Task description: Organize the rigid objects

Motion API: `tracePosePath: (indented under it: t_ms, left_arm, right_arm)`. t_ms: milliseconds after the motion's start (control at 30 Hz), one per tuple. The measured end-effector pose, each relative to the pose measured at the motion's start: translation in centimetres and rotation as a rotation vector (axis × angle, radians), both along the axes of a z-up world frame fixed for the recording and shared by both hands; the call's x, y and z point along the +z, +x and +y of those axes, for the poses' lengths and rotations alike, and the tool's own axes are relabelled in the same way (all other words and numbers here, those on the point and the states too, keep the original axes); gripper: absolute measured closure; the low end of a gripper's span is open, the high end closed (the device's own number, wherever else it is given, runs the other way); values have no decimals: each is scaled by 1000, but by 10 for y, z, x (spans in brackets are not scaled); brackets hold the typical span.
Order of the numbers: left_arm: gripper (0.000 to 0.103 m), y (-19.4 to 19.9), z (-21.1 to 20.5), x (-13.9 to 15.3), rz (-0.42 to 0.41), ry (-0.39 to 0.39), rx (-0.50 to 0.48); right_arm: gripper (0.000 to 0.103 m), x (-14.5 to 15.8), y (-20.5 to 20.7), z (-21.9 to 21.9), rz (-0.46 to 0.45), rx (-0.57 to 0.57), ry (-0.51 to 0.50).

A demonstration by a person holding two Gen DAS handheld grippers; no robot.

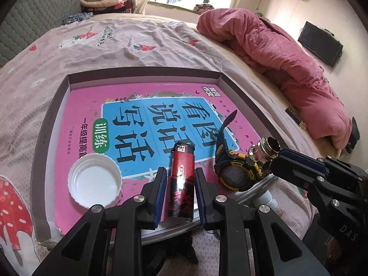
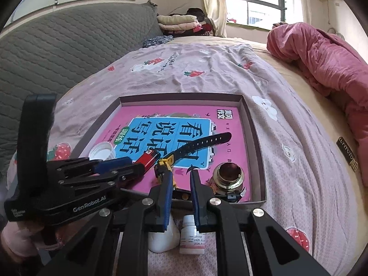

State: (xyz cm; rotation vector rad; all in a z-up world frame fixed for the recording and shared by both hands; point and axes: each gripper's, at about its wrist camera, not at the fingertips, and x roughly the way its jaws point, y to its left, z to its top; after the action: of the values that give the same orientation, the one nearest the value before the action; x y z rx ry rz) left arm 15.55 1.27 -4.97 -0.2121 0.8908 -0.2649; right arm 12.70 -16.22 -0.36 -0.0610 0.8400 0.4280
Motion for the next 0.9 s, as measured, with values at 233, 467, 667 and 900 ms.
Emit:
tracePosePath:
  t_ms: [233, 467, 667, 900]
  left_arm:
    - [76, 0, 2, 2, 2, -9, 10]
    - [69, -5, 5, 6, -7, -11, 10]
    - [55, -9, 14, 15, -33, -32, 23]
    - [50, -15, 25, 22, -50, -58, 51]
  right_arm:
    - [77, -1, 0, -2, -2, -19, -12]
    - [77, -1, 1, -1, -5, -28, -16]
    - [73, 2, -1, 1, -14, -32, -32]
    - [68, 5, -2, 0, -24, -41, -27]
